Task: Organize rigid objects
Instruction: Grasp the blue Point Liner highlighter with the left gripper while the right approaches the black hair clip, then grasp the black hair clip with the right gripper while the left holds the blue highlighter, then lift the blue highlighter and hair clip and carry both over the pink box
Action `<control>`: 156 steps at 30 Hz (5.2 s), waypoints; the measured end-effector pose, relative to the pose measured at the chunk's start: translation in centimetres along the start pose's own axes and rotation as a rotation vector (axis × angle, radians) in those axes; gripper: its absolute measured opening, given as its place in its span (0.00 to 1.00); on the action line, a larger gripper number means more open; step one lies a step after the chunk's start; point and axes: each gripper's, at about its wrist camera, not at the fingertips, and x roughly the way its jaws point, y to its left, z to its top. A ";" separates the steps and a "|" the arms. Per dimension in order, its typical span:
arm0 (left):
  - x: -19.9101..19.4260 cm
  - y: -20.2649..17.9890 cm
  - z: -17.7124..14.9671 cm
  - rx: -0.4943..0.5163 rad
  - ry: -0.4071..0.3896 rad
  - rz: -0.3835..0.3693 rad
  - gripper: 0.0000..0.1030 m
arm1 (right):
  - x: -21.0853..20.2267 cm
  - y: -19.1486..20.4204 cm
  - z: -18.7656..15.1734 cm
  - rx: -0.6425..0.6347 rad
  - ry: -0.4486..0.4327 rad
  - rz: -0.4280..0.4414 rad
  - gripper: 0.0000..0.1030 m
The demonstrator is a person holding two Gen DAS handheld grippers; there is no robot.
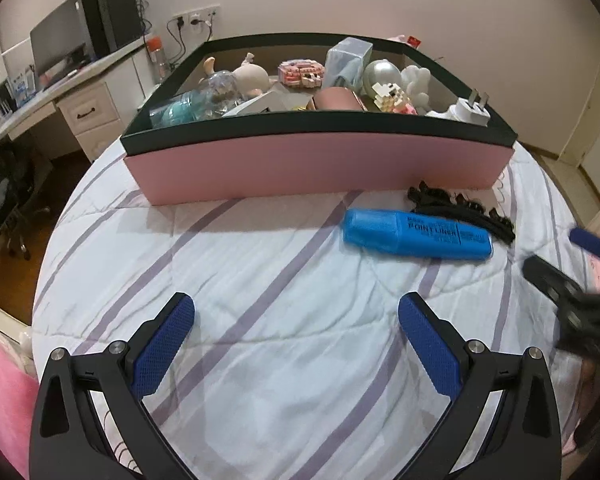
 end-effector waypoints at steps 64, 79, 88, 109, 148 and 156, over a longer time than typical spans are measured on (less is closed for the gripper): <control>-1.6 2.3 -3.1 0.070 -0.071 -0.102 0.59 | -1.9 5.7 -2.4 -0.130 0.039 0.272 0.17; -1.9 3.6 -3.5 -0.006 -0.107 -0.078 0.33 | -0.2 7.2 -0.4 -0.186 0.008 0.176 0.51; -1.6 2.7 -3.0 0.031 -0.111 -0.049 0.26 | 0.1 7.5 -0.4 -0.182 0.002 0.228 0.27; -2.4 1.4 -3.9 0.061 -0.120 -0.054 0.26 | -1.1 7.0 -1.7 -0.089 -0.017 0.196 0.19; -20.0 -1.5 -2.3 0.071 -0.613 0.015 0.26 | -18.4 5.9 -1.2 0.011 -0.546 0.228 0.19; -23.7 -1.9 -2.6 0.085 -0.712 0.038 0.26 | -21.2 6.6 -0.9 -0.018 -0.610 0.209 0.19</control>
